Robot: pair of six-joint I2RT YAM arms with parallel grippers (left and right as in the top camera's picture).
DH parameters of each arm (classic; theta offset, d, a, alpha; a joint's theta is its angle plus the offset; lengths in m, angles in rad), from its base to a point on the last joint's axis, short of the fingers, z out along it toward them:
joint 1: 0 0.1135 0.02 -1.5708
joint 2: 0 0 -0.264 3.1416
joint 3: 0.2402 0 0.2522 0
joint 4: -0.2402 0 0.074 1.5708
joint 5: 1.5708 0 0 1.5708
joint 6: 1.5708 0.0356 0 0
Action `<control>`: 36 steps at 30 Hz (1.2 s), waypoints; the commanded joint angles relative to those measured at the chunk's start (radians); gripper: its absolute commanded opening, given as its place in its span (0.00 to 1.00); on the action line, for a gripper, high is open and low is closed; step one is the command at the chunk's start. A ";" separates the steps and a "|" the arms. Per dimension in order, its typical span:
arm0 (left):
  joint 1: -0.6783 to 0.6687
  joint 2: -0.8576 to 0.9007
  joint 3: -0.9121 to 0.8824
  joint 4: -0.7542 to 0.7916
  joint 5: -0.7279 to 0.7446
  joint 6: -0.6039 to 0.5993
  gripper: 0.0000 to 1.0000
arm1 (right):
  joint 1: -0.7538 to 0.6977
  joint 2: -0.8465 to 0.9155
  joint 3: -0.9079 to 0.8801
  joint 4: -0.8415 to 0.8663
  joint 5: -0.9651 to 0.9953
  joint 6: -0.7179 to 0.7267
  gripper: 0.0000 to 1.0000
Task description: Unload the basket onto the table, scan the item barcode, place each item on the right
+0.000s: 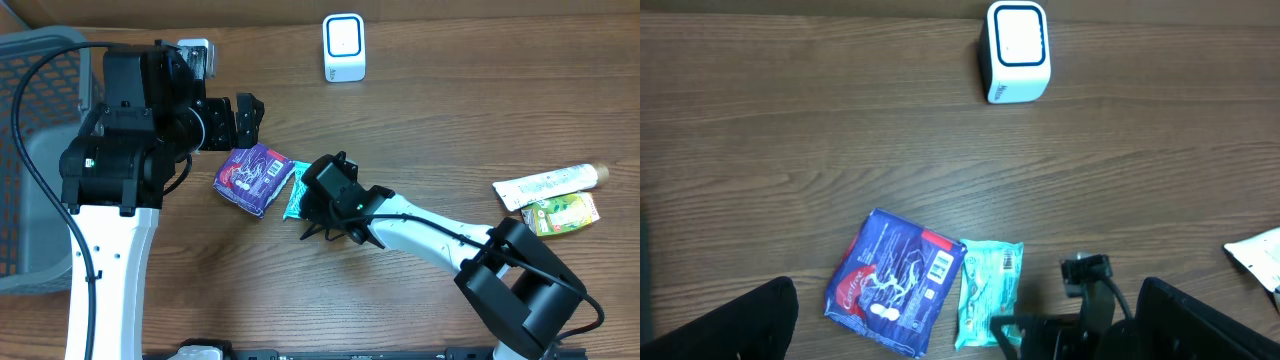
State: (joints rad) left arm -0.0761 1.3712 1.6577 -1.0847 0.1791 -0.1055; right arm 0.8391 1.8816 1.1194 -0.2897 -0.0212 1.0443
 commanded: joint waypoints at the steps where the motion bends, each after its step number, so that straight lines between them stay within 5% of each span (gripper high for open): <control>1: 0.004 0.003 0.013 0.003 -0.006 -0.014 1.00 | 0.013 0.023 -0.006 0.018 0.021 0.008 0.45; 18: 0.004 0.003 0.013 0.003 -0.006 -0.014 1.00 | 0.014 0.076 -0.006 0.023 0.021 0.116 0.33; 24: 0.004 0.003 0.013 0.003 -0.006 -0.014 0.99 | 0.013 0.077 -0.006 0.024 -0.005 0.115 0.05; 28: 0.004 0.003 0.013 0.003 -0.006 -0.014 1.00 | -0.015 0.069 0.006 -0.012 -0.121 0.096 0.04; 30: 0.004 0.003 0.013 0.003 -0.006 -0.014 1.00 | -0.055 0.051 0.021 -0.071 -0.218 0.019 0.04; 36: 0.004 0.003 0.013 0.003 -0.006 -0.014 1.00 | -0.270 0.010 0.107 -0.388 -0.487 -0.597 0.04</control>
State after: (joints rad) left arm -0.0761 1.3712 1.6577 -1.0843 0.1787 -0.1051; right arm 0.6670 1.9202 1.1786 -0.5781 -0.3828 0.8364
